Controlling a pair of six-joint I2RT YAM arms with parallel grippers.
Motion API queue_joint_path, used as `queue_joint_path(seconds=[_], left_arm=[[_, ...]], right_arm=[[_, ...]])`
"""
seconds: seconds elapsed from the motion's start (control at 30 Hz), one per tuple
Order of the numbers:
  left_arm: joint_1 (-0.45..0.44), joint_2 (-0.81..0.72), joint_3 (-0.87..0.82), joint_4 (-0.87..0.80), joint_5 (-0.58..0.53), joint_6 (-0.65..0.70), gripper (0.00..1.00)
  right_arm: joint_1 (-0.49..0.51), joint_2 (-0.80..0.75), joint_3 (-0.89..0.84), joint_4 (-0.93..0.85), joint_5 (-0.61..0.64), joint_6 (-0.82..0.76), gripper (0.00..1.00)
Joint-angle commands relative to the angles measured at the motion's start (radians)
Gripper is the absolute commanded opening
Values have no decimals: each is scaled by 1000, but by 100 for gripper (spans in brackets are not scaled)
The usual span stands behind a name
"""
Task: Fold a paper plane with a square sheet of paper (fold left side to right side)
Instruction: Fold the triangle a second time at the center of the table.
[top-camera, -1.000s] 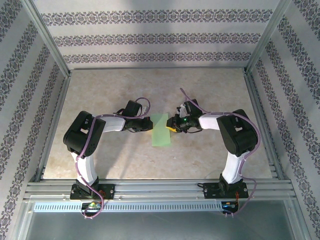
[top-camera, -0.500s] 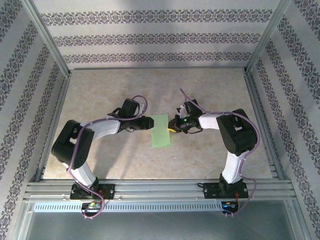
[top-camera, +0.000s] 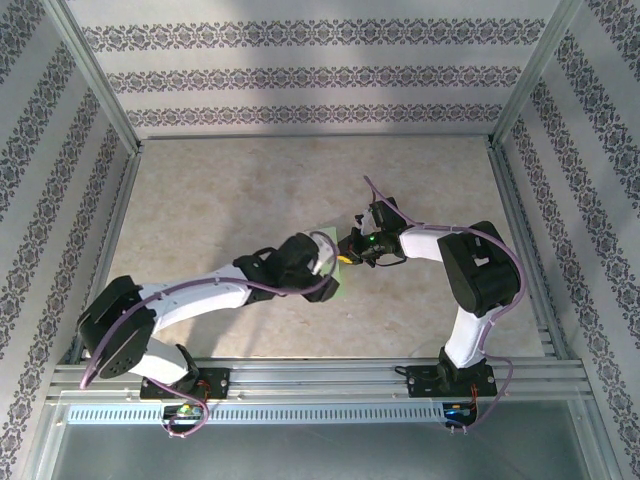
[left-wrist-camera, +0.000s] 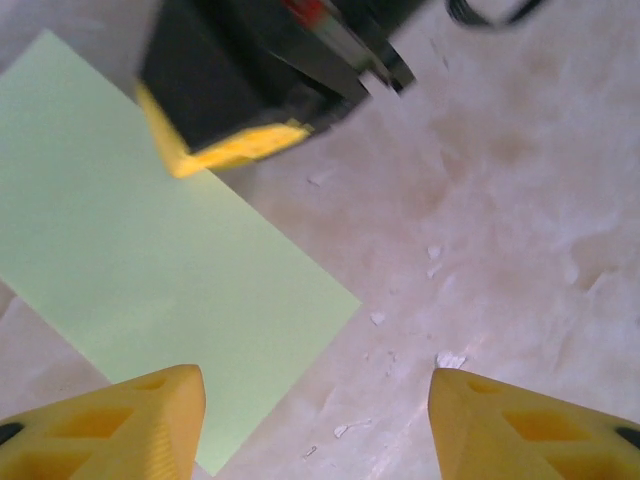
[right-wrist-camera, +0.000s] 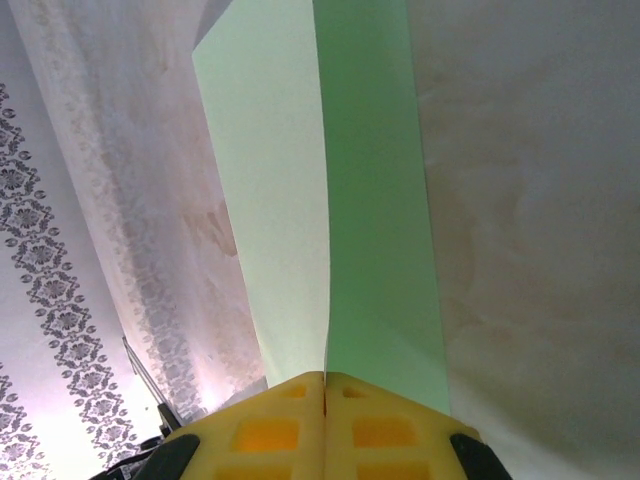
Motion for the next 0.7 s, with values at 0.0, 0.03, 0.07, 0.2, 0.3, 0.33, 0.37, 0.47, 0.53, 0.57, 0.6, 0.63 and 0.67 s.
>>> queue_joint_path(seconds=[0.0,0.03,0.07,0.2,0.3,0.33,0.37,0.47,0.53,0.57,0.6,0.63,0.67], left_arm=[[-69,69,60,-65,-178,96,63],[-83,89,76,-71,-205,106,64],[-100,115,89,-77,-238,120,66],[-142,207,136,-99,-329,157,83],[-152,256,167,-101,-348,165,84],[-154,267,174,-103,-355,164,84],[-154,279,184,-106,-366,161,84],[-154,308,205,-113,-402,155,83],[-154,330,220,-122,-415,156,82],[-154,342,227,-128,-422,153,80],[-154,351,234,-133,-429,151,79],[-154,358,238,-136,-437,151,76],[-154,362,241,-138,-443,148,71]], right_arm=[[-11,-27,-3,-15,-10,19,0],[-11,-27,-3,-15,-11,19,0],[-11,-27,-3,-13,-13,20,0],[-11,-30,-3,-7,-14,24,0],[-10,-27,-3,-3,-15,27,0],[-11,-27,-3,-4,-16,27,0],[-10,-27,-4,-1,-17,28,0],[-12,-26,-6,2,-17,28,0],[-11,-25,-8,5,-19,30,0],[-11,-25,-8,4,-20,30,0],[-11,-25,-8,4,-20,31,0],[-11,-25,-8,5,-20,30,0],[-11,-26,-8,5,-20,29,0]])
